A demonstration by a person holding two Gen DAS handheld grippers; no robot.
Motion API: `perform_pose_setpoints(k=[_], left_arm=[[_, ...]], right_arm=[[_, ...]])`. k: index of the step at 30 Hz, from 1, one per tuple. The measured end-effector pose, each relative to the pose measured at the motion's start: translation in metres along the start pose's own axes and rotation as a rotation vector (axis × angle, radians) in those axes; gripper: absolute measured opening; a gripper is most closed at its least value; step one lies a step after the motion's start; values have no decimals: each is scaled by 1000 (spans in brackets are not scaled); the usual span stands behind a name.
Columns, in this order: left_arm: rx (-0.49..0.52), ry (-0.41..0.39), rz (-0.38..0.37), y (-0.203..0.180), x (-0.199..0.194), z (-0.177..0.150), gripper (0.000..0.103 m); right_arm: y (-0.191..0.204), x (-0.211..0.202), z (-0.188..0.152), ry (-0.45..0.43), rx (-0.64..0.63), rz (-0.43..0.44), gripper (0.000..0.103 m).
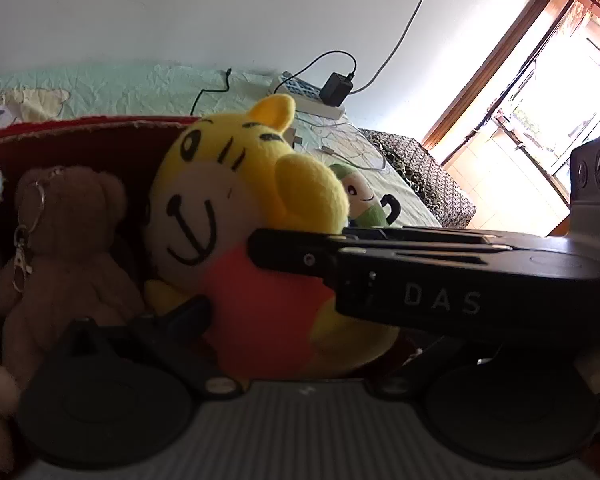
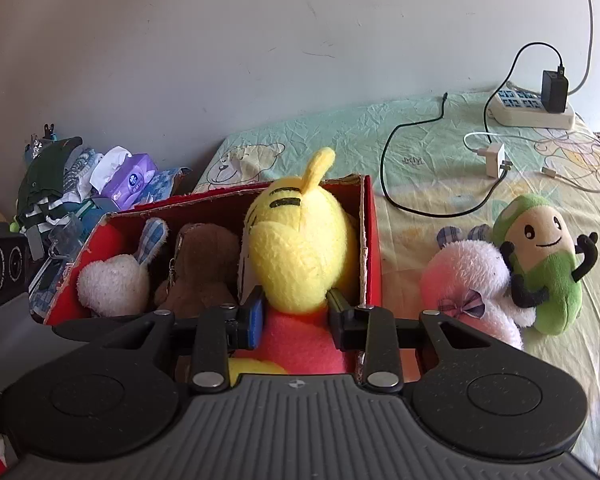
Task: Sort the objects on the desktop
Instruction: 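Lower the tiger plush into the red box beside the teddy bear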
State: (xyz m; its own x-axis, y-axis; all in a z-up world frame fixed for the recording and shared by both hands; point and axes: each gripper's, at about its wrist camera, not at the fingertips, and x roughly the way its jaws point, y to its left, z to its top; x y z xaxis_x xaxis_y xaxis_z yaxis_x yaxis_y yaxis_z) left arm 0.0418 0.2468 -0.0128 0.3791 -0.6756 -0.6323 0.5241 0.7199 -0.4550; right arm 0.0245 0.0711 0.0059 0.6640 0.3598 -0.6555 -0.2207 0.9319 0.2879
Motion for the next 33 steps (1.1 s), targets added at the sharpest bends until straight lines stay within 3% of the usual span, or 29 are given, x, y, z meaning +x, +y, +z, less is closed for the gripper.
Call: perform_pose_setpoints(k=[3,6,9,21,27,33], left_arm=[[-2,-3,-1,1,1,0,99],[-9,1,-3,0,3,2,100],[0,1,0,-4,4,3,100],[18,14,39,-16,5,1,103],[27,18,76,-24,3,0,102],[52,21,114,-35,-1,-3,102]], right_arm=[[-1,-1,0,-6,10,6,35],[-1,-5,-1,-18,27,5,47],[-2,-11,-2,-32,29,6,47],[-16,-30,-13,-99,120,43,38],[-30,-31,-21,-96,223,102,32],[-27,-34,-32,-111,208,100,26]])
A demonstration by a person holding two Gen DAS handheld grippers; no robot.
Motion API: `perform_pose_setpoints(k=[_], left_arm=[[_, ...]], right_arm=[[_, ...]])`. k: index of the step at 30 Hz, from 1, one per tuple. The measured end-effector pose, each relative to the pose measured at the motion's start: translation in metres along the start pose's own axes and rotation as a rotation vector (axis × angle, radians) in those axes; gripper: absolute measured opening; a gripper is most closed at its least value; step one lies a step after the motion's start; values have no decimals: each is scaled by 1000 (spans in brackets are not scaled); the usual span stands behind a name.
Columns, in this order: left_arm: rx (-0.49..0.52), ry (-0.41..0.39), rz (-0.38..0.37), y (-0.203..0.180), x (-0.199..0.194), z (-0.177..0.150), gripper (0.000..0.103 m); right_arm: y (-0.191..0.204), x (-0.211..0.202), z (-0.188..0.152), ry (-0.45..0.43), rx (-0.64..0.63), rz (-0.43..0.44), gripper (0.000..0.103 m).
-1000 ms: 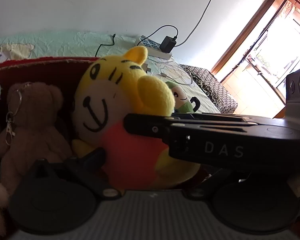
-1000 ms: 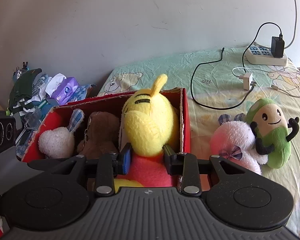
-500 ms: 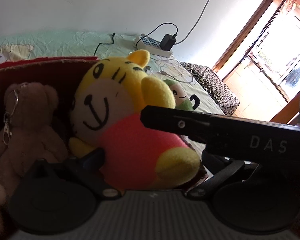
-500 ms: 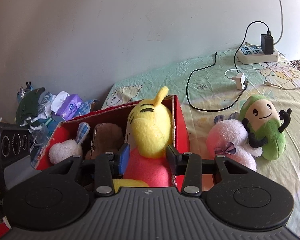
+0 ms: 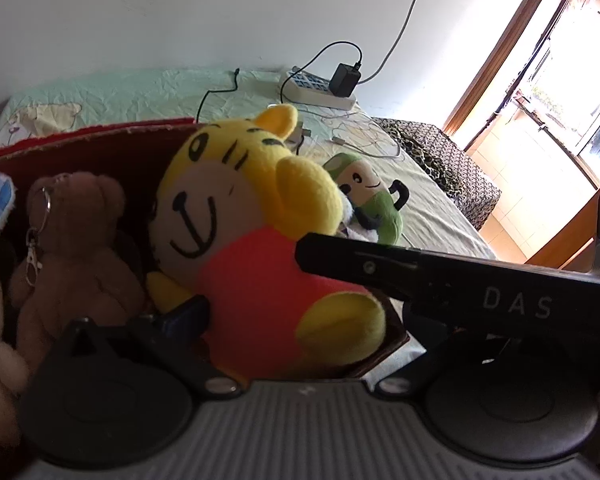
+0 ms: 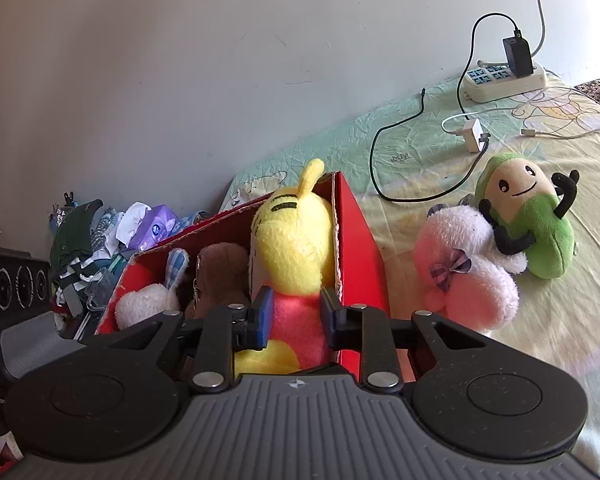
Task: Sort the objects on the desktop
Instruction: 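Lower the tiger plush into the red box beside the teddy bear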
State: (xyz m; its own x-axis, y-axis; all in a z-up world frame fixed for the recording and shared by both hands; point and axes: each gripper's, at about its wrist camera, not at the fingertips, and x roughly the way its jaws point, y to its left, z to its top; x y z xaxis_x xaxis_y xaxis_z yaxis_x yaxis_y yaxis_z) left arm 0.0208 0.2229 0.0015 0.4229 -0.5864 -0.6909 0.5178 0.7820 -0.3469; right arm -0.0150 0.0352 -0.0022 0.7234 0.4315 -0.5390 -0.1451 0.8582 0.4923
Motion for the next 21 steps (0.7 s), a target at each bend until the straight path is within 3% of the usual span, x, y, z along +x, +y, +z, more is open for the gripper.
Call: perform_pose_setpoints(k=[6,21], left_arm=[[10,6,28,-6,-3,-5,102],[-27,22,65,-12,-9,-15,102]], right_arm=[[-2,-4,-5,-21,-13,4,22],[0,-10,-14,-29,-22,-2,21]])
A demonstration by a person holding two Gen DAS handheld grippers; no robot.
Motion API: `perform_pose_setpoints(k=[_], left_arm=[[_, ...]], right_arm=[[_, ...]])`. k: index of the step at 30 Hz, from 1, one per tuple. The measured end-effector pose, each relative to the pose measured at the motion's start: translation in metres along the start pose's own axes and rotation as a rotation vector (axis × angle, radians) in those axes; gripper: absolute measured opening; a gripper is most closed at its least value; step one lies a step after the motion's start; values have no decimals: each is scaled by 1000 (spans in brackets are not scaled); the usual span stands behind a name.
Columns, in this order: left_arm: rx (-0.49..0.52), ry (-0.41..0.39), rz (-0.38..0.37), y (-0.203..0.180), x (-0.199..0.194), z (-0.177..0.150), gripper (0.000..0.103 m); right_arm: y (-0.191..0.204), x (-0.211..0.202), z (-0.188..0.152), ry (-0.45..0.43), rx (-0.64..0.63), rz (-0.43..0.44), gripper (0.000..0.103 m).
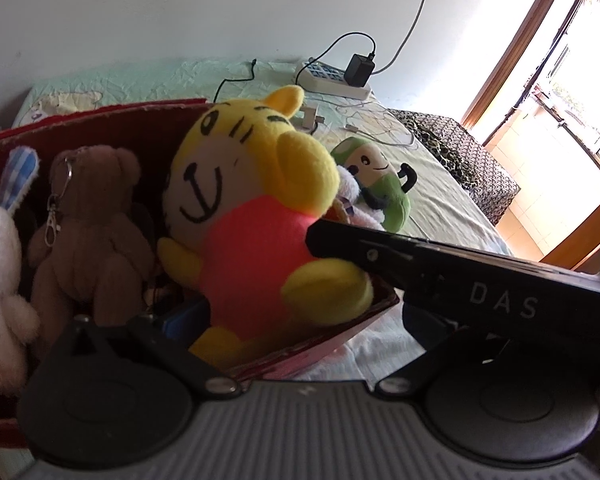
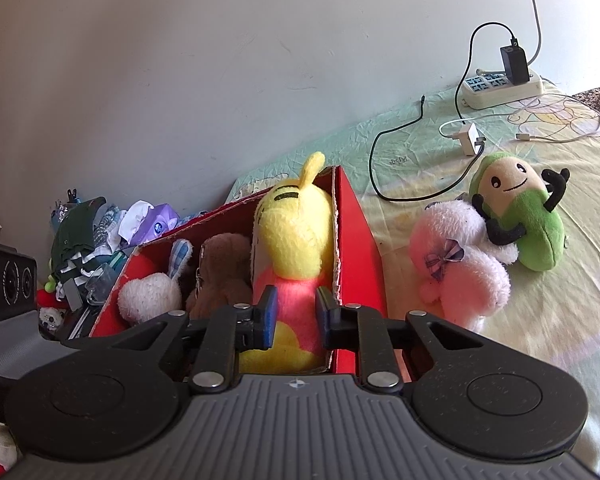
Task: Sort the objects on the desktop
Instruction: 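Lower the tiger plush into the red box beside the teddy bear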
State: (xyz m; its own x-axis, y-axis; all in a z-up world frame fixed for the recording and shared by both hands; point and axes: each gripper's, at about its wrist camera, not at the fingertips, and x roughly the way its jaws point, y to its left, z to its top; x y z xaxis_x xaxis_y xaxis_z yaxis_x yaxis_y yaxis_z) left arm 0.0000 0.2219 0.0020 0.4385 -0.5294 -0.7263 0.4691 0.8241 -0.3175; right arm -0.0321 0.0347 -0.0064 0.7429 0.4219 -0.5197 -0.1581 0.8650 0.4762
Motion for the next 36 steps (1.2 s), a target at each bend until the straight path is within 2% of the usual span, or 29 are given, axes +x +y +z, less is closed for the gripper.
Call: perform_pose_setpoints(k=[5,21,36], left_arm=[[-25,12,-8,4,0,-4,102],[9,-5,41,2,-3,-9,102],[27,-5,74,-2,-1,-12,103]], right_arm=[[0,-1,-2,-7,12,0,21],[3,-3,-12,-70,-17,-10,21],[-2,-5,-16,-96,-23,38,21]])
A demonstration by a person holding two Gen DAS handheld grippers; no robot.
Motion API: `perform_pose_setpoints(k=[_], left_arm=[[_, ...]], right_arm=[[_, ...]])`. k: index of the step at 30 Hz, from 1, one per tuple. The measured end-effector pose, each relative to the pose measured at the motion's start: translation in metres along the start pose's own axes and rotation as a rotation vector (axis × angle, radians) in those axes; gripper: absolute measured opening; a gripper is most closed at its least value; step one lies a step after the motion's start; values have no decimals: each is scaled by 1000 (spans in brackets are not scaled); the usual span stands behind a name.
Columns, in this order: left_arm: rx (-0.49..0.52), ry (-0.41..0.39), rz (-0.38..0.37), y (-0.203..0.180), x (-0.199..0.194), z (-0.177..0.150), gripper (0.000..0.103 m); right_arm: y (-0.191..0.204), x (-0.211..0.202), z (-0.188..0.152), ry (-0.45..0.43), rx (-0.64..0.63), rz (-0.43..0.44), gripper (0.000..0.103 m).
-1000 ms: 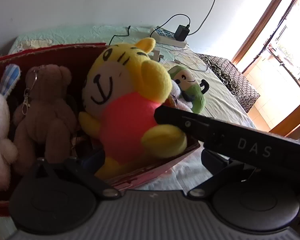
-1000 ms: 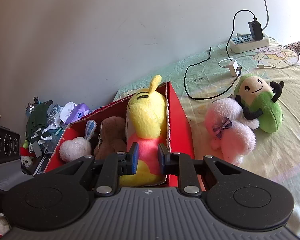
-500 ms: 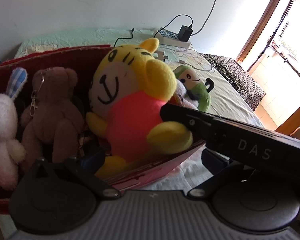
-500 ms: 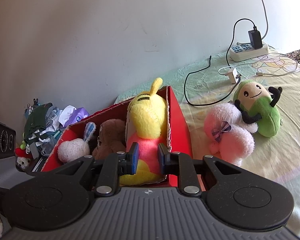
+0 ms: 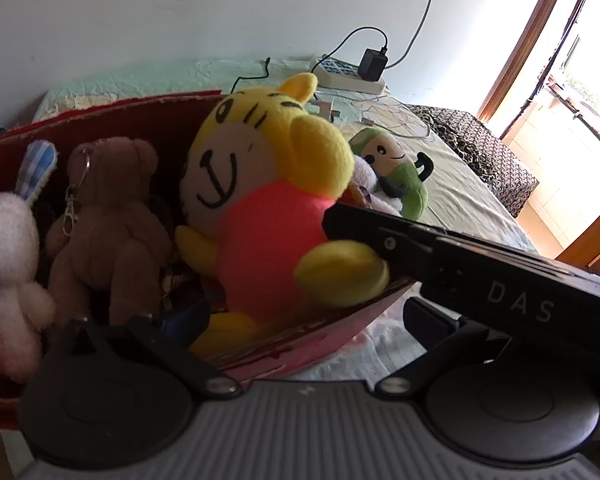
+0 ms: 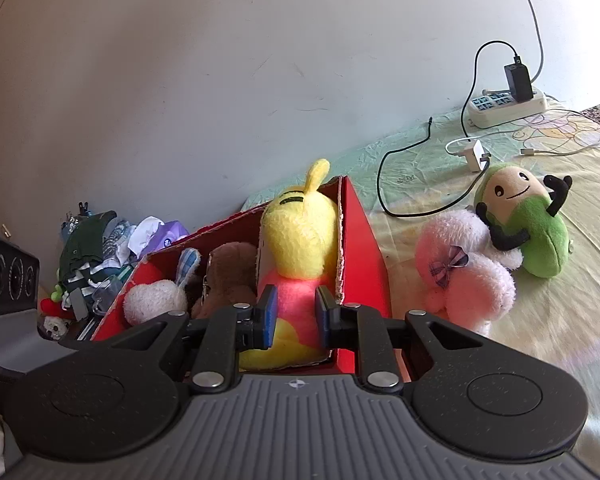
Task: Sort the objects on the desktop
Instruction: 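Lower the tiger plush into the red box beside the teddy bear, then open the right tool and move it to the green bean plush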
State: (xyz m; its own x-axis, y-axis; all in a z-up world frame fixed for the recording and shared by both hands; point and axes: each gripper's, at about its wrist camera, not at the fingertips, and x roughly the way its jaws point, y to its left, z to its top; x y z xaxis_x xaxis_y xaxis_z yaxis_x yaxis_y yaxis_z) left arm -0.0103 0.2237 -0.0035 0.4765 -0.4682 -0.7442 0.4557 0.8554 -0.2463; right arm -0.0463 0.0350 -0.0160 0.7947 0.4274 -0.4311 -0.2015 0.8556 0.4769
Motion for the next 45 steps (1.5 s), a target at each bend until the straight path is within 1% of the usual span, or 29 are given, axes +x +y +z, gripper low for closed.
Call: perform_pose_setpoints(k=[2,3,4,6,10,16,17,19,21,23,27,30,32,34,37,45], left_arm=[[0,3,21,-1,2,0,103],[13,6,45,-4,3,0,103],[25,3,72,-6,4,-1,103],[29,-8,99,-10,5,-3,103],[22,-28,123,-15,1,-4,103],[-11,-32,148,-20,-3,-4,103],[-4,-38,158,-22,-4,-4,103],[46,-80,202,-33,-13,-4,103],[96,-107,232,-41,-19,-2,103],[107,-136,264,-48,-23,2,102],[50,-160,259,-56,-27,16,102],[28,-179,220,-72,-24,22,102],[43,-184,188,-89,-20,25,102],[77,-181,171,-107,-12,28,102],[112,-165,144,-129,5,34,102],[117,-90,79,-161,59,41,102]], right_arm=[[-2,0,0,5,-3,17,21],[-2,0,1,8,-10,24,21],[-1,0,0,9,-27,25,21],[0,0,-1,9,-63,29,21],[-8,0,2,21,-63,81,21],[-25,1,12,85,-21,195,22],[-28,-1,14,88,-18,214,23],[-35,-5,18,87,-17,249,24],[-44,-12,23,80,-8,275,28],[-56,-16,28,70,4,287,29],[-83,-24,36,61,50,282,29],[-104,-27,38,63,87,259,29],[-118,-29,39,68,107,237,29],[-133,-32,38,73,132,219,29],[-153,-35,38,87,174,190,29],[-207,-38,39,122,266,132,32]])
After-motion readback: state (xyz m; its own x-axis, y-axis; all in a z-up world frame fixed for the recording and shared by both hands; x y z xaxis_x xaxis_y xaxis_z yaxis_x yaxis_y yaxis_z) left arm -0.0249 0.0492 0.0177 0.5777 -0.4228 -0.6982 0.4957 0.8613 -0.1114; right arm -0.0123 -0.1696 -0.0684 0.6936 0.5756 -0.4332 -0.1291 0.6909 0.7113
